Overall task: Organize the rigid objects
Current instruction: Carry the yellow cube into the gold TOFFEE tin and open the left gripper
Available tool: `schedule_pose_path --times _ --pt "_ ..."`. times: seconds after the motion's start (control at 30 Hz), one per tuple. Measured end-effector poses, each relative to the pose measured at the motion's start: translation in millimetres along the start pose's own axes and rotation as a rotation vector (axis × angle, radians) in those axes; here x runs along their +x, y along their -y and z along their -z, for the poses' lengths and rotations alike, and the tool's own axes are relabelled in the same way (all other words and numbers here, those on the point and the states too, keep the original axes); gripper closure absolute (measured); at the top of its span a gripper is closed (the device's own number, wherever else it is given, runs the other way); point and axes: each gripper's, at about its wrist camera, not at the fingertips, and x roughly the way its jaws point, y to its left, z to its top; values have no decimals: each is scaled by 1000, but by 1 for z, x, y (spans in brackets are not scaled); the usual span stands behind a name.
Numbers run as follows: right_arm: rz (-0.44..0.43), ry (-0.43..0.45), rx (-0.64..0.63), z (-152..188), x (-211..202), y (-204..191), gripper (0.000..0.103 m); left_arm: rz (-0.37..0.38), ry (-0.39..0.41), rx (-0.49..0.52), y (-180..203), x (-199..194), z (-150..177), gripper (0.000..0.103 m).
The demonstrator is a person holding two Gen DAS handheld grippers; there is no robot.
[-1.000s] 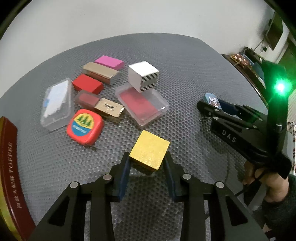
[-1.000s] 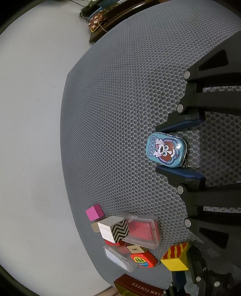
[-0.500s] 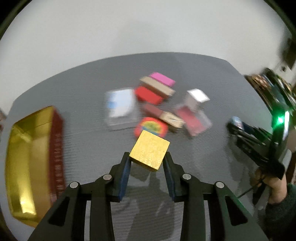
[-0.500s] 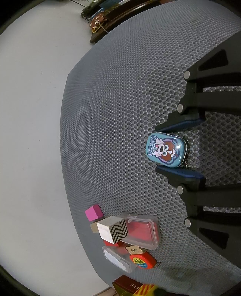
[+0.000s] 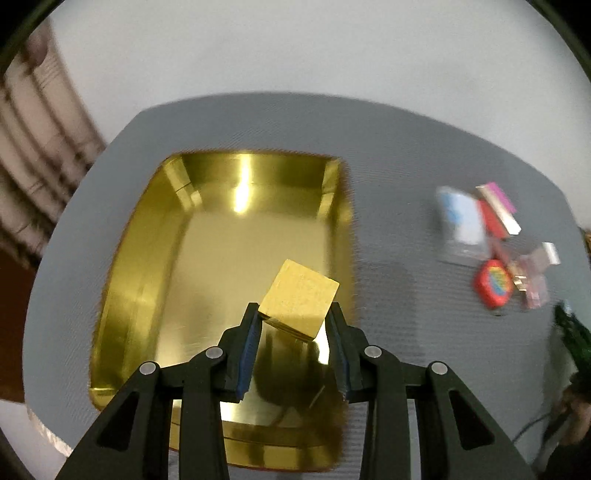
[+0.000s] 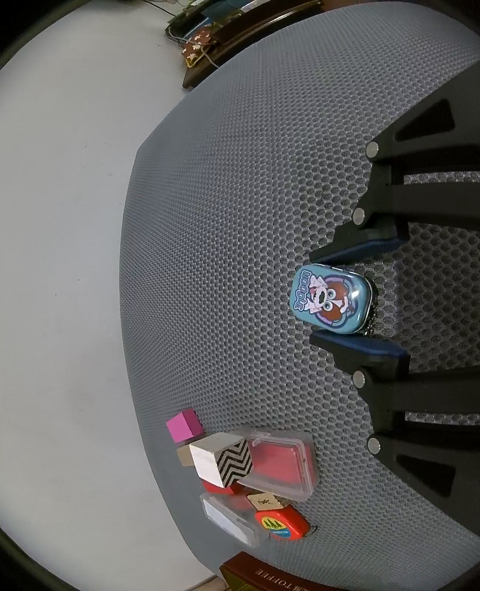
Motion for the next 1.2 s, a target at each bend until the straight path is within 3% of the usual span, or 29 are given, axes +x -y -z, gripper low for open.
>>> schedule_pose_path --times 0.6,1.2 --pt "16 -2 -13 -2 -5 -9 66 -93 -71 -100 -63 32 11 71" --pt "22 -2 -16 1 -7 -9 66 -86 -18 -121 -56 15 13 69"
